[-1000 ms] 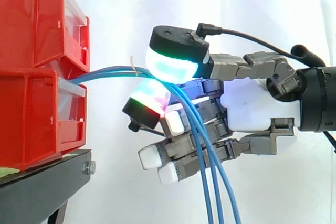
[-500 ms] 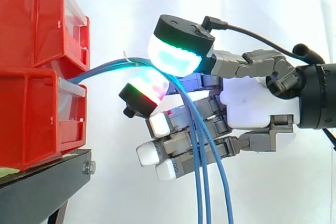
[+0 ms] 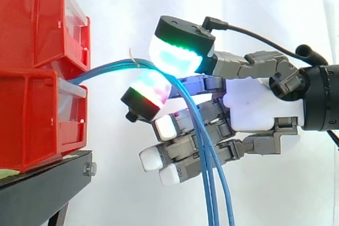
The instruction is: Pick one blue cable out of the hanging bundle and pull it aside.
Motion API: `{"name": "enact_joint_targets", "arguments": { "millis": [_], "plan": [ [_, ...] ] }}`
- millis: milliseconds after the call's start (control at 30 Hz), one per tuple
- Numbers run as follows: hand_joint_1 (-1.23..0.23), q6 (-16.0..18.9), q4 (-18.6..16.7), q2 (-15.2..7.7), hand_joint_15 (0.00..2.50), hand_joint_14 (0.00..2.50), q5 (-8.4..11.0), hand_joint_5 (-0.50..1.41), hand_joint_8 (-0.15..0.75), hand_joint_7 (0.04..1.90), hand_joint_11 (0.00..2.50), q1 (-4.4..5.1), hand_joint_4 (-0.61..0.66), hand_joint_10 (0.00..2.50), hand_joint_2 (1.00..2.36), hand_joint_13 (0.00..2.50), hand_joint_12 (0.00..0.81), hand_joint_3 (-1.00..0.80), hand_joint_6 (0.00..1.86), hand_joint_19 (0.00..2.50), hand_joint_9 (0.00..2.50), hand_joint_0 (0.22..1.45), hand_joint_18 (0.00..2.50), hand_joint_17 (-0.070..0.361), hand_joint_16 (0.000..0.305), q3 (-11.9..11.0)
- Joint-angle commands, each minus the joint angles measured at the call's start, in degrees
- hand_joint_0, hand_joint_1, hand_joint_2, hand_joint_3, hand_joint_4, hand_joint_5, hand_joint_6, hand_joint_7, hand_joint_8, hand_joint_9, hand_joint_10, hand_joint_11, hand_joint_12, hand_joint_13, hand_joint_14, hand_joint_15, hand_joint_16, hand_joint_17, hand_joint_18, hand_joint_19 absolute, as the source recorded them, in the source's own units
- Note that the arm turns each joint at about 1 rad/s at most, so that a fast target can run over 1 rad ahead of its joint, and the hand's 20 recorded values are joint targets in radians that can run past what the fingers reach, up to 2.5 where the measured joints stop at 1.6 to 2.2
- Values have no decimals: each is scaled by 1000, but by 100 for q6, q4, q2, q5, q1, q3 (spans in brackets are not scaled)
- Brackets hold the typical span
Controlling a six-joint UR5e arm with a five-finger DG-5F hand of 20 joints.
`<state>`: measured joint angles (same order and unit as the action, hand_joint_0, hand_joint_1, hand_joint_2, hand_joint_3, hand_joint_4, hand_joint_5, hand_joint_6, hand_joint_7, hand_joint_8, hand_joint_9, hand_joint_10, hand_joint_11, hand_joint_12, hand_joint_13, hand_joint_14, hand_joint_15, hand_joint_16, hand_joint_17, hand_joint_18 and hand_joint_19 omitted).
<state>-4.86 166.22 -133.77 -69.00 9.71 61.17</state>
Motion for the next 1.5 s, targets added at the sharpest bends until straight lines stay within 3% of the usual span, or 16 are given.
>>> {"name": "enact_joint_targets", "arguments": {
  "millis": [0, 67, 167, 200, 333, 600, 767, 1000, 1333, 1467],
  "plan": [
    [-619, 2, 7, 0, 397, 15, 0, -81, 244, 1175, 450, 4, 28, 17, 1020, 878, 351, -230, 782, 337, 1112, 565, 697, 85, 38, 0],
    [-607, 2, 7, 0, 385, 15, 0, -68, 243, 1157, 425, 4, 50, 14, 1021, 891, 354, -214, 748, 331, 1128, 569, 705, 85, 38, 9],
    [-586, 2, 7, 0, 371, 14, 0, -39, 238, 1298, 381, -4, 99, 13, 1021, 895, 348, -188, 637, 331, 1138, 582, 707, 84, 37, 0],
    [-587, 2, 7, 0, 357, 15, 0, -22, 246, 1433, 363, -4, 128, 13, 1019, 907, 358, -177, 564, 311, 1162, 593, 725, 90, 40, 0],
    [-588, 2, -11, 0, 358, 13, 18, -9, 261, 1512, 357, 4, 175, 14, 1016, 919, 374, -151, 504, 301, 1168, 603, 742, 94, 42, 0],
    [-603, 2, -11, 0, 357, 13, 18, -17, 270, 1461, 372, 4, 198, 15, 1016, 920, 379, -131, 501, 280, 1162, 607, 742, 96, 43, 0],
    [-637, 2, -11, 0, 350, 13, 26, -30, 268, 1268, 341, -4, 274, 12, 1015, 924, 383, -86, 504, 267, 1167, 622, 750, 98, 43, 0],
    [-637, 2, -11, 0, 361, 13, 26, -33, 270, 1227, 357, -4, 304, 15, 1013, 925, 383, -73, 504, 270, 1179, 625, 745, 98, 44, 0],
    [-658, 2, 7, 0, 383, 15, 9, -35, 268, 1514, 469, -4, 146, 19, 1022, 882, 361, -159, 500, 308, 1135, 600, 684, 86, 38, 0],
    [-770, 2, 7, 0, 401, 15, 0, -105, 267, 1260, 539, 4, 115, 17, 1018, 866, 361, -246, 659, 309, 1079, 576, 675, 86, 38, 0]
  ]
}}
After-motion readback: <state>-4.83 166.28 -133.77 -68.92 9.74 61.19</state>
